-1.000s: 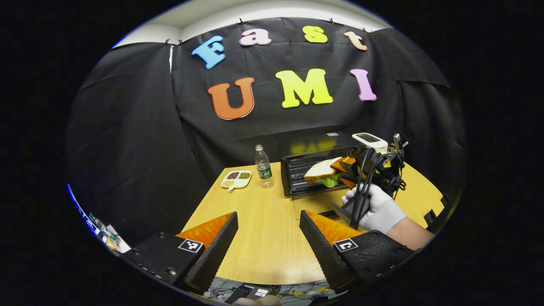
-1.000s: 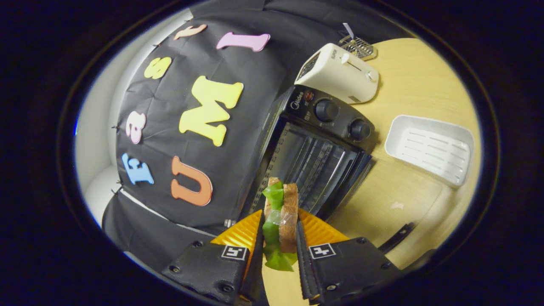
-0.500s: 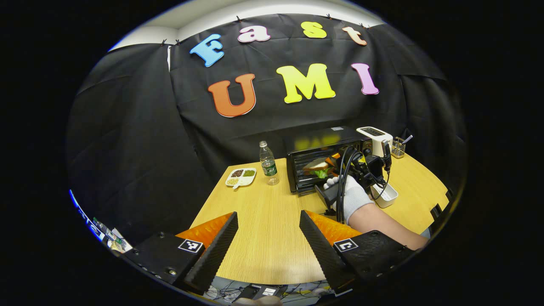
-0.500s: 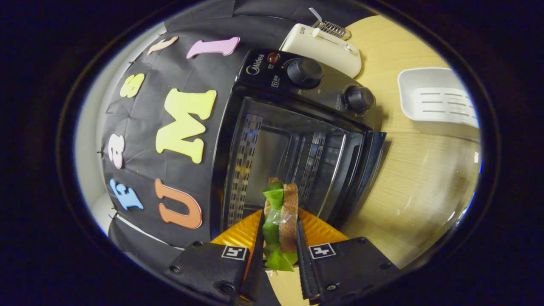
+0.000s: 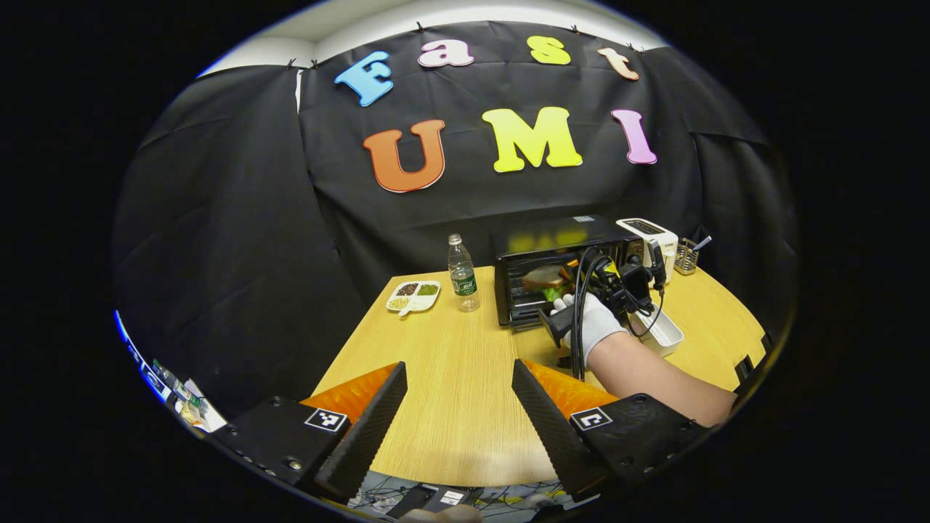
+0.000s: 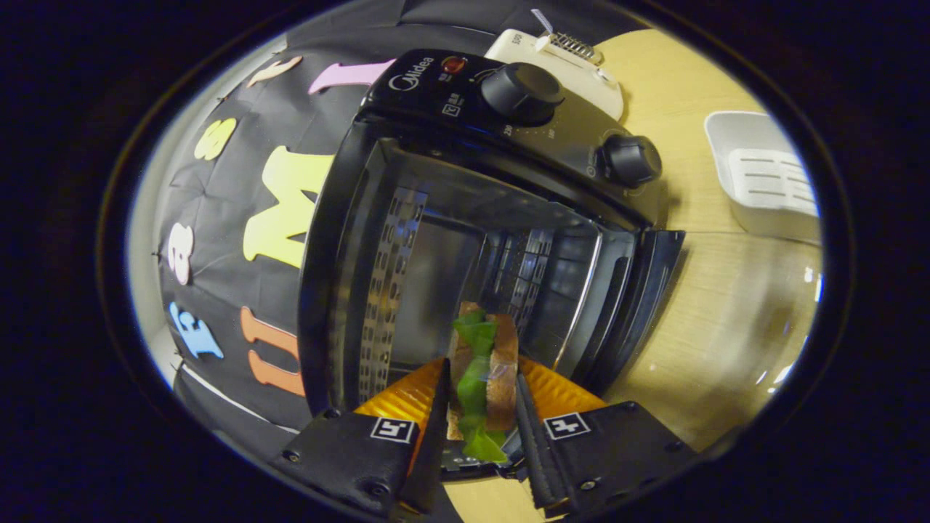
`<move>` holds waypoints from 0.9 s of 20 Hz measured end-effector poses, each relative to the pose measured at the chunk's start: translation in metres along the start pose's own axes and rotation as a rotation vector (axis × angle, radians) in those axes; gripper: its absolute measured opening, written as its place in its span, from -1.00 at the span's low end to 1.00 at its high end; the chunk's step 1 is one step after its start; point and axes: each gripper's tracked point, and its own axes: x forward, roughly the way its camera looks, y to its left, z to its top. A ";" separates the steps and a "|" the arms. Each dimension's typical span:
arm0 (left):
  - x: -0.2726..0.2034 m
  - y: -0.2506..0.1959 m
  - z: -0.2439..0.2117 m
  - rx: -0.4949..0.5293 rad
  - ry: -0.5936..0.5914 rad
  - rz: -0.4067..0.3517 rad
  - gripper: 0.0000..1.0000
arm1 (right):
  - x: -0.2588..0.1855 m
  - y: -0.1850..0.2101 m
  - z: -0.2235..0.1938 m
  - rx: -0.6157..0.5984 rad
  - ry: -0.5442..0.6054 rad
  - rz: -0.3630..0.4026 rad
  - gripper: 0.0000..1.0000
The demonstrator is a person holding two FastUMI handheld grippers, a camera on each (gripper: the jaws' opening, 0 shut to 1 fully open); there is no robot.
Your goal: Open the electric oven with the left hand, put the food in, and close the electric oven.
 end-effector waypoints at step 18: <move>0.009 -0.014 0.050 -0.110 -0.146 -0.034 0.92 | -0.174 0.031 0.064 -0.922 0.092 -0.032 1.00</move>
